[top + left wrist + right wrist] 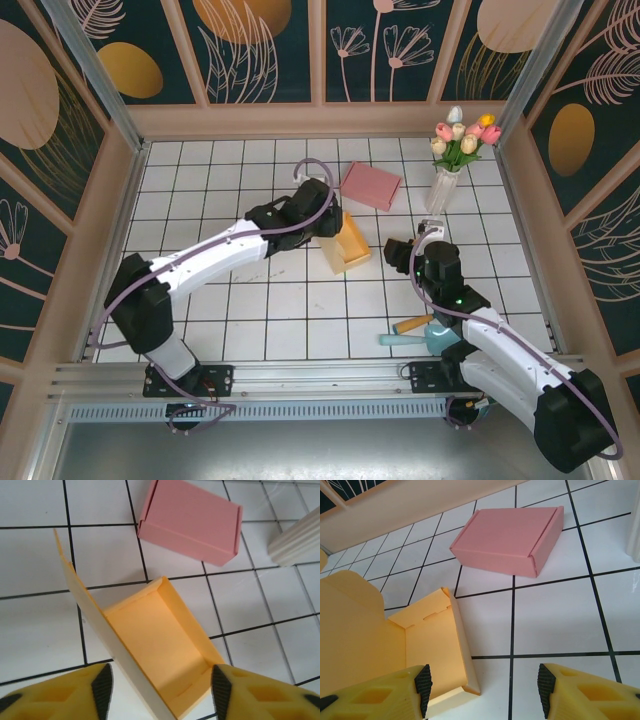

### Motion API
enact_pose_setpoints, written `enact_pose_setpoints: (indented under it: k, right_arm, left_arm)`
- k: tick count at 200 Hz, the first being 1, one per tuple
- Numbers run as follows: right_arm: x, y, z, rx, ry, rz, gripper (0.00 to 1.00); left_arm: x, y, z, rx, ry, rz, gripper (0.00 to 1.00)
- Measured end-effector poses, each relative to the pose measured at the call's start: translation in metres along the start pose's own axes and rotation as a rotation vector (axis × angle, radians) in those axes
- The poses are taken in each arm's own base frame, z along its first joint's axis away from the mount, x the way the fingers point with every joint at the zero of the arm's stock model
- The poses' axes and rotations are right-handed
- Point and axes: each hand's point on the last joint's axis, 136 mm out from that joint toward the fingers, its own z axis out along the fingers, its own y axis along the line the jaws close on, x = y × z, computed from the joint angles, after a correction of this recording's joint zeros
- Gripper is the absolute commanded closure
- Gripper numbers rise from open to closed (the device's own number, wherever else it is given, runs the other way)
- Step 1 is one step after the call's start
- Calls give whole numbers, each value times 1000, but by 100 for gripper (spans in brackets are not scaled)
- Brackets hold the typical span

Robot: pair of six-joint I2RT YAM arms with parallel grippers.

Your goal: Fold the paper box

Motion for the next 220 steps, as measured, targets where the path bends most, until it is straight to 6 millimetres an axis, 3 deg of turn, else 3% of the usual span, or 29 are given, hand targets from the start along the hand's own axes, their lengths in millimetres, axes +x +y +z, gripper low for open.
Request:
enact_pose_setpoints:
  k: [39,75,110,142,179,220]
  right_arm:
    - [2,-1,0,3,7,-6,39]
    - [2,-1,0,2,7,-6,39]
    - [3,0,0,0,12,-16,39]
    - [13,2,6,-11,64,-44,39]
    - [21,13,10,-73,118,-53,39]
    - [22,18,9,-102,125,-51,39]
  left_arm:
    - [-1,-1,3,-34,39,47,82]
    - [-5,1,6,-79,53,112,94]
    - [-17,-2,3,-108,56,258,97]
    - [-30,5,0,-212,-11,547,97]
    - [-4,31,2,-248,-5,892,95]
    - [2,12,-25,-74,-79,1177,94]
